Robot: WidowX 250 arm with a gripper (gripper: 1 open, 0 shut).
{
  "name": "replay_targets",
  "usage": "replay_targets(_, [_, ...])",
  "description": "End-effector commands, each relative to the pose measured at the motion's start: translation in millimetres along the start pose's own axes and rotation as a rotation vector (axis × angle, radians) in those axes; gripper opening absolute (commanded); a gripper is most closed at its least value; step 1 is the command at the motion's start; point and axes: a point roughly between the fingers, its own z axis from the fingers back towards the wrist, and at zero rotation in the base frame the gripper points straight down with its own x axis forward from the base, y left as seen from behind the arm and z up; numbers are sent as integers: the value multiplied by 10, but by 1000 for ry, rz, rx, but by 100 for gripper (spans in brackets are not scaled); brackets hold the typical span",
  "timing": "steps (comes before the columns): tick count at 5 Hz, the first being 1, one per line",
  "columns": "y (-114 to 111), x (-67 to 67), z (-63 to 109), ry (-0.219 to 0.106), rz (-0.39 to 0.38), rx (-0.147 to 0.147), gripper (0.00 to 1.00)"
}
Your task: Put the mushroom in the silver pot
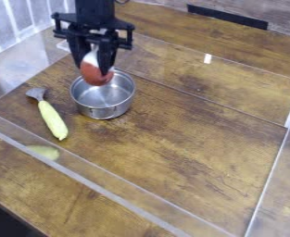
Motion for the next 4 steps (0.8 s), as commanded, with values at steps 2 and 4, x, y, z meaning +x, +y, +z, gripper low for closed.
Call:
replay_targets(2, [12, 113, 125, -71, -18, 5, 0])
replay_targets(4, [-2, 49, -162, -49, 1, 22, 0])
